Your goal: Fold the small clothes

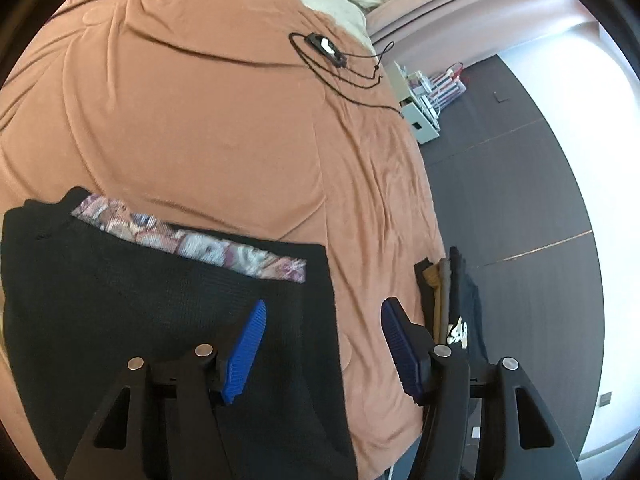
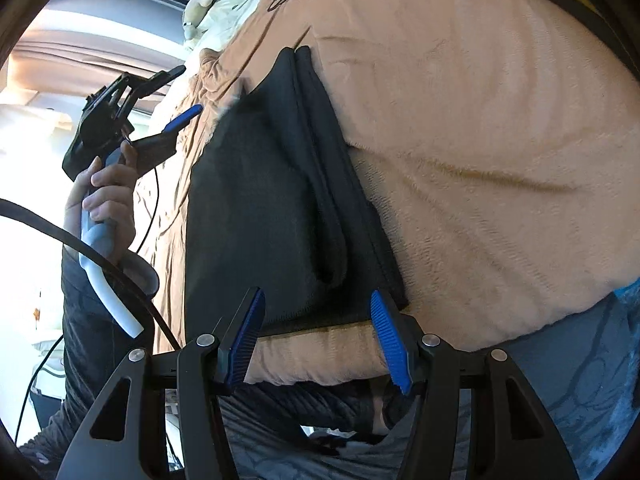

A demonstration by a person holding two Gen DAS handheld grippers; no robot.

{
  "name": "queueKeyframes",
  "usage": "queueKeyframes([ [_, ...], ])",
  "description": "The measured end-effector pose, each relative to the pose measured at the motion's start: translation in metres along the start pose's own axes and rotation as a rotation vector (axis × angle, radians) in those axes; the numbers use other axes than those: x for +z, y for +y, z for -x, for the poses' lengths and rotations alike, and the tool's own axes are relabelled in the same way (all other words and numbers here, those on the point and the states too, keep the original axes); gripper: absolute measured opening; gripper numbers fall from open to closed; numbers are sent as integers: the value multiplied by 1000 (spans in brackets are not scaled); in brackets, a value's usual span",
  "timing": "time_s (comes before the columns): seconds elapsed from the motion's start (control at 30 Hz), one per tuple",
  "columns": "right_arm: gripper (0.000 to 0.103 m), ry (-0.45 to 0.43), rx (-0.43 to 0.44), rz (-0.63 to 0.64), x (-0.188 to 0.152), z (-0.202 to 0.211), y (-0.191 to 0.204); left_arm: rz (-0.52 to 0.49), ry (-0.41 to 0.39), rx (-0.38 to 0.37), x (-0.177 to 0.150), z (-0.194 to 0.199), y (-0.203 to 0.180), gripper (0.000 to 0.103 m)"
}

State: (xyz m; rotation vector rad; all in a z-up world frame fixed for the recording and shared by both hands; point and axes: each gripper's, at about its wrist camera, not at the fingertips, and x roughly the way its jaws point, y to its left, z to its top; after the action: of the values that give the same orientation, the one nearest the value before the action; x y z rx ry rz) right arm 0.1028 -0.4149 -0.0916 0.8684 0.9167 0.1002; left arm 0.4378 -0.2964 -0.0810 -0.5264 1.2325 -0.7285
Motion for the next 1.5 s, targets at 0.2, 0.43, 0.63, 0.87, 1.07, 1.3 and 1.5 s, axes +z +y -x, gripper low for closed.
queueKeyframes([
  [0.2, 28, 17, -3, -18, 9, -12, -11, 24, 8, 51, -16, 16, 25, 61],
  [0.43, 4, -12, 20, -32, 15, -11, -22, 12, 25, 117, -43, 43, 54, 61],
  [0.63, 3, -60, 10, 14, 11, 4, -18, 34, 23, 176, -67, 68, 82, 61],
  [0.87, 2, -82, -20, 40, -6, -4, 2, 72, 14, 206, -98, 92, 108, 61],
  [1.07, 4, -101, -69, 54, -17, 3, 2, 105, 26, 208, -123, 98, 124, 61],
  [1.3, 61, -154, -125, 96, -17, 17, 10, 147, 61, 178, -152, 99, 139, 61],
  [1.5, 61, -133, -120, 131, -8, 1, 13, 190, 65, 126, -170, 101, 147, 53],
])
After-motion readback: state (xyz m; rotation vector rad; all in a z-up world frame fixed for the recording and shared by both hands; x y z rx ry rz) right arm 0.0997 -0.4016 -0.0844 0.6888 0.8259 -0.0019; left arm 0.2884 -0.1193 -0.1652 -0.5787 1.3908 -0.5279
